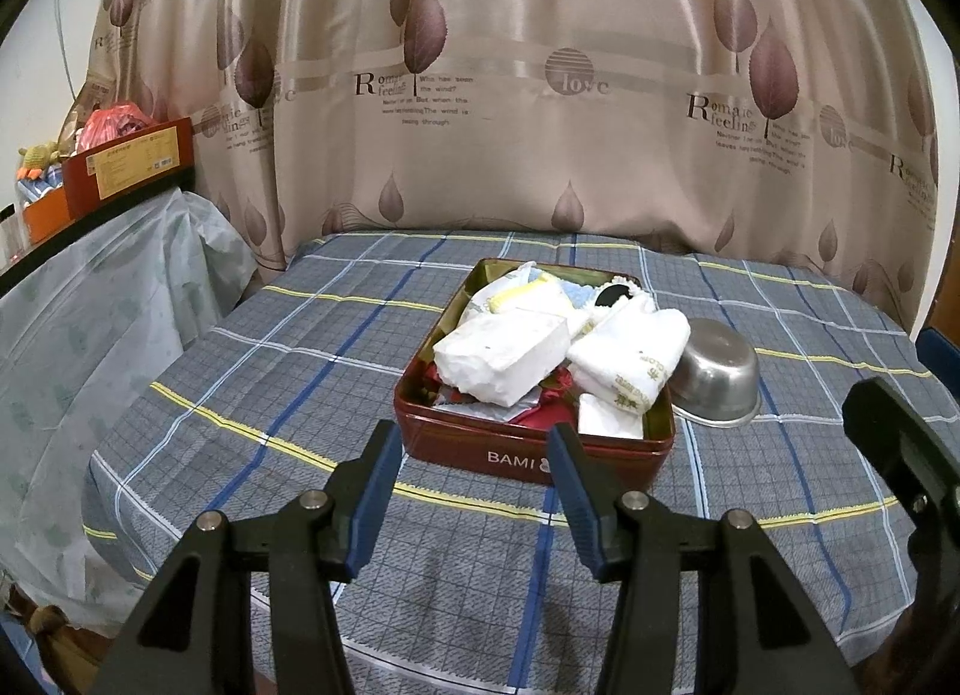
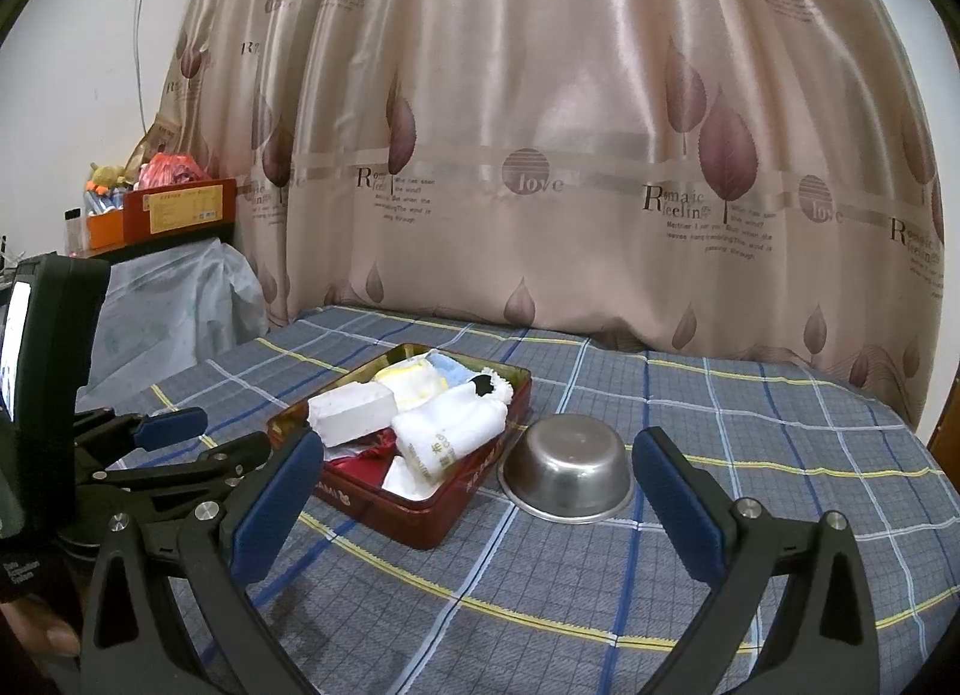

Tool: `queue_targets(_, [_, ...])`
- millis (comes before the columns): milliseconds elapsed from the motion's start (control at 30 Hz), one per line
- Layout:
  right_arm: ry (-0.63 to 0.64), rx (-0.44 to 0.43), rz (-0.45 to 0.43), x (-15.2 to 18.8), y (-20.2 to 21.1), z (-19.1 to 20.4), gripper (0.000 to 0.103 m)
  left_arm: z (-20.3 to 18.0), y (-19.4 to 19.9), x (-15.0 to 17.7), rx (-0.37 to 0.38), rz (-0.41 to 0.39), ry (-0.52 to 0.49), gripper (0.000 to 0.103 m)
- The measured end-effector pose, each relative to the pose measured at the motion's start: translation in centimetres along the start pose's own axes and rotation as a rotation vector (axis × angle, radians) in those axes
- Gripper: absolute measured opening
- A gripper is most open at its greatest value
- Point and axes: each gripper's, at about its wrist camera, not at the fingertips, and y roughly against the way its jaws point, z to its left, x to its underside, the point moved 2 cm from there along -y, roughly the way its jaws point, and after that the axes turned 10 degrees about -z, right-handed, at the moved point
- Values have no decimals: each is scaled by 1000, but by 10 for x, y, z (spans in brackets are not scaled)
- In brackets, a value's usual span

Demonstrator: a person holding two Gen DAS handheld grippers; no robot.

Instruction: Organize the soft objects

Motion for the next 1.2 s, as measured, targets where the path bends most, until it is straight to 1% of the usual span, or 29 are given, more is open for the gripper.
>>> queue_targets(433, [-2,-1,7,7,4,2,102,0,0,0,3,1,-7,53])
queue_targets(700, [1,2,6,5,1,1,102,-1,0,1,2,1,-8,56])
queue_targets(1200, [-2,-1,11,7,1,3,102,0,-2,5,4,14,-13,57])
